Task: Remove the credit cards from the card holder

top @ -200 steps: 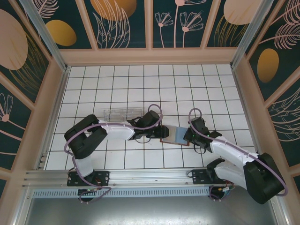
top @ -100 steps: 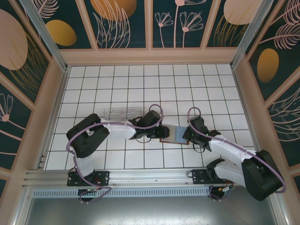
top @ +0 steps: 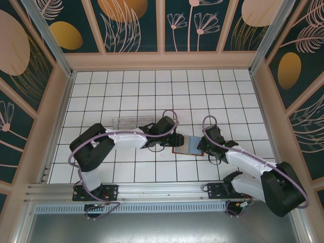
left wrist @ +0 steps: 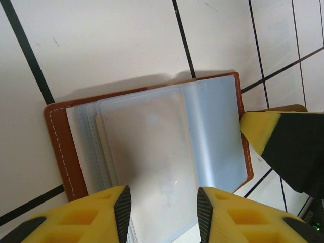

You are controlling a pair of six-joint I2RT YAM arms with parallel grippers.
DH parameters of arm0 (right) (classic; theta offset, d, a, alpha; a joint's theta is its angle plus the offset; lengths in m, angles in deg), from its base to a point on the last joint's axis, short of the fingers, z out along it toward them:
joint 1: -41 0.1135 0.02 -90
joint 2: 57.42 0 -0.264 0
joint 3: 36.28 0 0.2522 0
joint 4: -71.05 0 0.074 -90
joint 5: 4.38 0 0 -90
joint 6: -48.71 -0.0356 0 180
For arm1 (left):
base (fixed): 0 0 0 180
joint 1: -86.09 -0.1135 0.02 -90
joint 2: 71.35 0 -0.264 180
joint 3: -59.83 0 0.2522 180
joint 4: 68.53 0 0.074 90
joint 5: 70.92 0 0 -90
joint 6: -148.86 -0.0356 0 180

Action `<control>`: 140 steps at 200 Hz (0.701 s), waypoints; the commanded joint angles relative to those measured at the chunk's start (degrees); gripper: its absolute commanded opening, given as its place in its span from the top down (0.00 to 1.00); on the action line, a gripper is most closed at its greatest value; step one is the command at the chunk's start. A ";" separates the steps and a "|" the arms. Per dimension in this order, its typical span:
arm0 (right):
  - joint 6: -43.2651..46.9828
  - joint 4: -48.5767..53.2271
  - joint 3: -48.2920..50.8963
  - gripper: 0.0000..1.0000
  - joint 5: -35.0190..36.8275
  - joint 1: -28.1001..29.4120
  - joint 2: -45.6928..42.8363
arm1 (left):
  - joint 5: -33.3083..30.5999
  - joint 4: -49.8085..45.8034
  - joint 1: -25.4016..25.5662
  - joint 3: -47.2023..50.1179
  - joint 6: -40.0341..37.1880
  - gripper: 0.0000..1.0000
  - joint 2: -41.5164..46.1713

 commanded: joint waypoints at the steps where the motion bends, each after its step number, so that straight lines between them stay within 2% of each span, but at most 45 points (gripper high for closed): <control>1: -0.47 2.53 1.94 1.00 -2.44 -0.07 0.87 | 1.03 -0.75 0.32 -1.46 -0.83 0.58 -1.44; 71: -0.45 2.34 2.12 1.00 -2.49 -0.06 0.70 | -1.29 -3.50 0.32 -1.41 -0.94 0.57 -2.65; 140: -0.46 2.16 2.25 1.00 -2.54 -0.07 0.72 | 4.03 0.19 0.76 -2.00 -0.40 0.57 -5.08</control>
